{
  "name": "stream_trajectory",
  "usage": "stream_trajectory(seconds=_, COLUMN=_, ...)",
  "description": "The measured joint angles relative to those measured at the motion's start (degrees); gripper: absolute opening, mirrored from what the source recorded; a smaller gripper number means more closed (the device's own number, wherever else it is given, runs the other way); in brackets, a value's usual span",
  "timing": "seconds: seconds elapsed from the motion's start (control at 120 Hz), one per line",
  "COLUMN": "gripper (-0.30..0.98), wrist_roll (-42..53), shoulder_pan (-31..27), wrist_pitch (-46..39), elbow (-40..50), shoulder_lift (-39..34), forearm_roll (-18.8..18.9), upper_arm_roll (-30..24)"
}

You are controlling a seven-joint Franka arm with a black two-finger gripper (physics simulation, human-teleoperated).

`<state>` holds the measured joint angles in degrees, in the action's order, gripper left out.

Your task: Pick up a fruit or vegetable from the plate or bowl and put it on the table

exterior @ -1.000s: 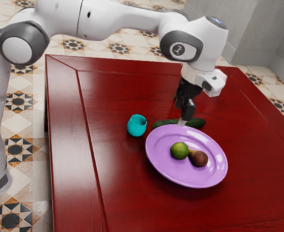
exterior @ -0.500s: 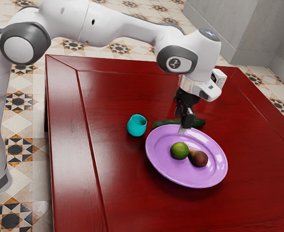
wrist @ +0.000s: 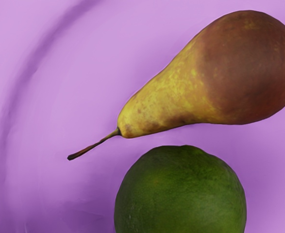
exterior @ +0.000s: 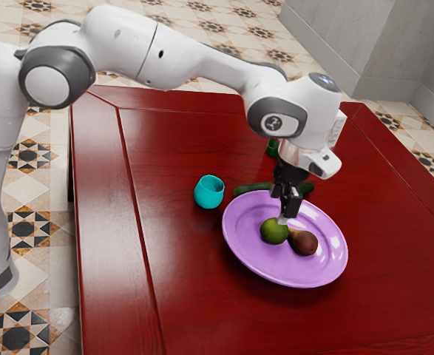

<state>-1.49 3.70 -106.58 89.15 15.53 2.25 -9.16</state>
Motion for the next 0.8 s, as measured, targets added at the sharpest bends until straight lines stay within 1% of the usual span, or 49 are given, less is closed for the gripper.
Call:
stream_trajectory(seconds=0.183, gripper=0.69, wrist_roll=-0.1, shoulder_pan=0.1, wrist_pitch=-1.4, elbow=0.7, shoulder_lift=1.7, forearm_roll=-0.3, upper_arm_roll=-0.1)
stream_trajectory(seconds=0.8, gripper=0.69, wrist_roll=-0.2, shoulder_pan=0.9, wrist_pitch=-3.8, elbow=1.3, shoulder_lift=4.2, forearm_roll=-0.5, upper_arm_roll=-0.2)
